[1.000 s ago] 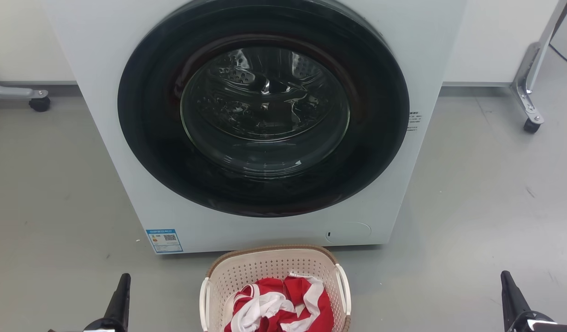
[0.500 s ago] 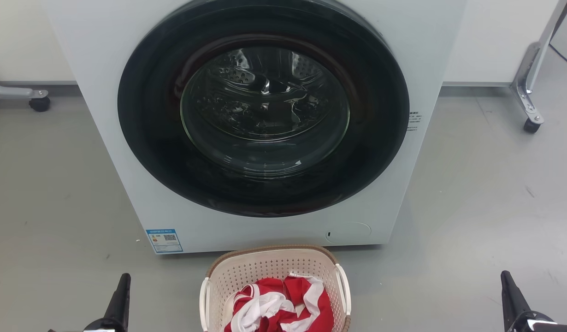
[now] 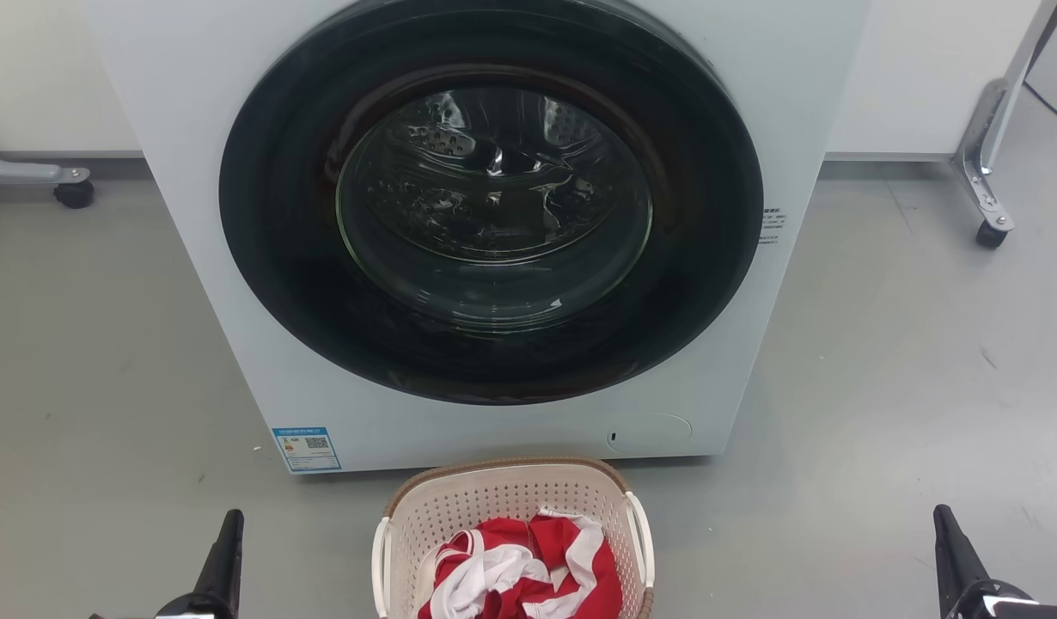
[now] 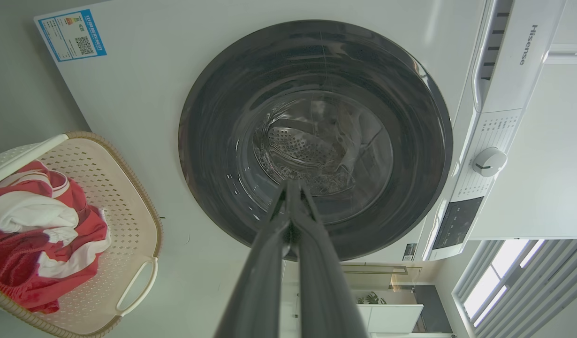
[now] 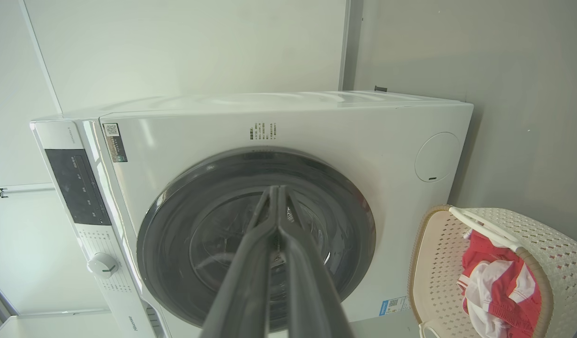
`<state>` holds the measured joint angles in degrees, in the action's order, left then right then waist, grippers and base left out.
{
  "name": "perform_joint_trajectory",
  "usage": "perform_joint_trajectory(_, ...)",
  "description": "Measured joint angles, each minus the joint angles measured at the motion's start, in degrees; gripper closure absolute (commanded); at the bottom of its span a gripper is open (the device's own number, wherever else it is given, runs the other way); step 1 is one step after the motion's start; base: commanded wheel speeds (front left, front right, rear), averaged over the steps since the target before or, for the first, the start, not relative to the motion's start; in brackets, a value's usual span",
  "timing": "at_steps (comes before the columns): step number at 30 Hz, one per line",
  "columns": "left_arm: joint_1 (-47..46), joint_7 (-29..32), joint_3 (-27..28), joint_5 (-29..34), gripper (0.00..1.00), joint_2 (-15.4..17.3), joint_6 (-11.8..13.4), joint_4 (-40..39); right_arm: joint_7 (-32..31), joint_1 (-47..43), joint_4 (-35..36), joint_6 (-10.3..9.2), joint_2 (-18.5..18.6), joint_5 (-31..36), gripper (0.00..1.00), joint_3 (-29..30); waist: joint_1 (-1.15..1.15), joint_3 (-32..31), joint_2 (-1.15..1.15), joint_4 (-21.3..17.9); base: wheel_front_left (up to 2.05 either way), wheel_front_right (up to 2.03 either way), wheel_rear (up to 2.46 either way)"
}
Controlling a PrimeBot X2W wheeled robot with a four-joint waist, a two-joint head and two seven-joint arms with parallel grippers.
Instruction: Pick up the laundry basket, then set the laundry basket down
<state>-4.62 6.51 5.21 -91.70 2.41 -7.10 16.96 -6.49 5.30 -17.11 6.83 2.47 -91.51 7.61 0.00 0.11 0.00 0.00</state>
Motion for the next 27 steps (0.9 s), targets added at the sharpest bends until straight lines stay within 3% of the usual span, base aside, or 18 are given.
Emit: perform_joint_trajectory(27, 0.0, 0.0, 0.0, 0.0, 1.0, 0.0, 0.0, 0.0, 0.0, 0.0, 0.0, 0.0, 0.0, 0.0, 1.0, 0.0, 0.0, 0.0, 0.0, 0.0, 0.0, 0.0, 0.0)
